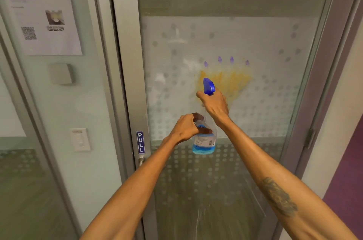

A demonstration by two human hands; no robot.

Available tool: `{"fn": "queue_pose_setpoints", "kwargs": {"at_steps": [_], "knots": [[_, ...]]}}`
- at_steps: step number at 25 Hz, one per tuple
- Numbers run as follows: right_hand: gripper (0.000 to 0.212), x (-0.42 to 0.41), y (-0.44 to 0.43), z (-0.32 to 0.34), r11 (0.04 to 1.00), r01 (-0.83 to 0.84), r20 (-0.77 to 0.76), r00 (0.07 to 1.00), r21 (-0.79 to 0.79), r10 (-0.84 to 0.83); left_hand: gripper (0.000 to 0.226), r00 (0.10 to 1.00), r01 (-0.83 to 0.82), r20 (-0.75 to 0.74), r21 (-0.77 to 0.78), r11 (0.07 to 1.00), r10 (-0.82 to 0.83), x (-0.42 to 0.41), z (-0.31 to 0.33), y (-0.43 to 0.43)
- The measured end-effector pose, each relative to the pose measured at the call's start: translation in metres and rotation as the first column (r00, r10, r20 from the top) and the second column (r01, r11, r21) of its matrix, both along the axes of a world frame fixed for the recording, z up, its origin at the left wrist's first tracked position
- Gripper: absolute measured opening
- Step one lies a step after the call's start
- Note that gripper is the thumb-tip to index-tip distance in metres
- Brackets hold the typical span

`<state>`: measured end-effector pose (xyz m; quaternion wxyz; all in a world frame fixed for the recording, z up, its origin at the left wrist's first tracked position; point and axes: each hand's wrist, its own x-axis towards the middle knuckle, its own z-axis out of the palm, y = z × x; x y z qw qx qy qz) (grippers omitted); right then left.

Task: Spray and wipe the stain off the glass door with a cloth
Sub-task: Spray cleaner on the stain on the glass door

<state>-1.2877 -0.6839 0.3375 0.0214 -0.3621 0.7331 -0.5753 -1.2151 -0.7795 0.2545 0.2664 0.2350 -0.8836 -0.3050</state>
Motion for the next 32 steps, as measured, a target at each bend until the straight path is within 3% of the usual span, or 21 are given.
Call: {"fn": "queue_pose_setpoints", "kwargs": {"at_steps": [3, 7, 16, 21, 24, 32], "knots": [[0.036, 0.014, 0.028, -0.005, 0.994, -0.039, -0.055, 0.998, 0.106, 0.045, 0.037, 0.999, -0.043, -0.014, 0.018, 0.999, 0.043, 0.019, 0.002, 0.027], [0.021, 0.03, 0.081, -0.017, 0.98, -0.103, -0.113, 0.986, 0.173, 0.124, 0.046, 0.996, -0.091, -0.021, 0.041, 0.995, 0.091, 0.043, -0.003, 0.081], [0.025, 0.13, 0.158, -0.041, 0.931, -0.318, -0.121, 0.932, 0.181, 0.342, 0.061, 0.963, -0.259, -0.052, 0.112, 0.959, 0.266, 0.166, -0.012, 0.191], [0.023, 0.242, 0.17, -0.052, 0.818, -0.554, -0.114, 0.812, 0.158, 0.572, 0.05, 0.893, -0.445, -0.018, 0.115, 0.888, 0.45, 0.299, -0.016, 0.228], [0.027, 0.319, 0.183, -0.056, 0.727, -0.67, -0.12, 0.717, 0.153, 0.686, 0.057, 0.825, -0.559, -0.013, 0.121, 0.82, 0.564, 0.385, -0.021, 0.257], [0.029, 0.536, 0.266, -0.07, 0.427, -0.882, -0.107, 0.413, 0.198, 0.904, 0.056, 0.528, -0.849, 0.034, 0.031, 0.527, 0.848, 0.62, -0.039, 0.385]]}}
